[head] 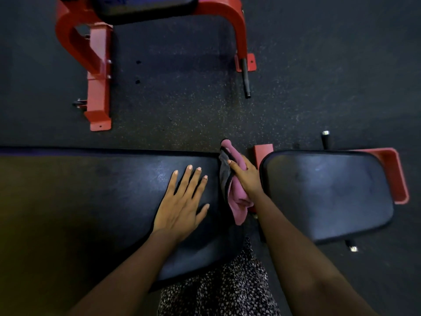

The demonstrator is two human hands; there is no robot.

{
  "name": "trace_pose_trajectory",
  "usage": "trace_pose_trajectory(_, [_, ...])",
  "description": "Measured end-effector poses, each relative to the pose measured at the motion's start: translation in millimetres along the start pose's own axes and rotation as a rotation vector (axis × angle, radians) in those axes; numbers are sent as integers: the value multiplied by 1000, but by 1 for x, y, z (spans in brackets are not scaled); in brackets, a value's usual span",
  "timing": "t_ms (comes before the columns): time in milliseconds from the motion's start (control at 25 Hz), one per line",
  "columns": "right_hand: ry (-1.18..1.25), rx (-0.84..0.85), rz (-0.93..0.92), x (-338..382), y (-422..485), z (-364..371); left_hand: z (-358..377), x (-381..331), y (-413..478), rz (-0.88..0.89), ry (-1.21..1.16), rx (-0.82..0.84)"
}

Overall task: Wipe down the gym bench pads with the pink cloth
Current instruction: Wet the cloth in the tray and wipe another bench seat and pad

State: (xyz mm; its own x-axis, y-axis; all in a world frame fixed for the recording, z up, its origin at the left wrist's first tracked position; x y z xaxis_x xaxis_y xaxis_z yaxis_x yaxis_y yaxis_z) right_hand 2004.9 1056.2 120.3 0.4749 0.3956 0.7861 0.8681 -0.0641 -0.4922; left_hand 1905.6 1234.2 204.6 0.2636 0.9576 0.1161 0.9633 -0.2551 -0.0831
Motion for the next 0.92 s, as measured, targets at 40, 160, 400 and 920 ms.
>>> trace_pose_trajectory(40, [28,-18,5,-3,-8,-2,-1,-1,0,1,1,-6])
trace_pose_trajectory(160, [48,-83,-1,-14,-35,-7,1,0,-1,9,2,-46])
trace_pose_trajectory(400, [16,-166,92,-51,-107,-25,0,2,-1,8,-5,-33])
trace_pose_trajectory(920, [-749,158,-168,-5,-244,-170,-50,-86,-125,1,-361,278])
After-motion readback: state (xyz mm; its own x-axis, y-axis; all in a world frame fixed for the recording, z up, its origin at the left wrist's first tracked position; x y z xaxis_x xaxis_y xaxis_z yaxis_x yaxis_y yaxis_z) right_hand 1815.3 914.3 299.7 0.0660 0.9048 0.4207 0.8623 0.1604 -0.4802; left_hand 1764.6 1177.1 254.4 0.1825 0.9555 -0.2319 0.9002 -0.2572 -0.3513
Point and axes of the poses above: each hand's wrist, its own y-axis towards the middle knuckle, its own z-axis out of the palm, x = y × z, the point moved 1 cm from there along y, towards the middle knuckle, and after that the axes turned 10 degrees about -x, right-handed, at the moved point
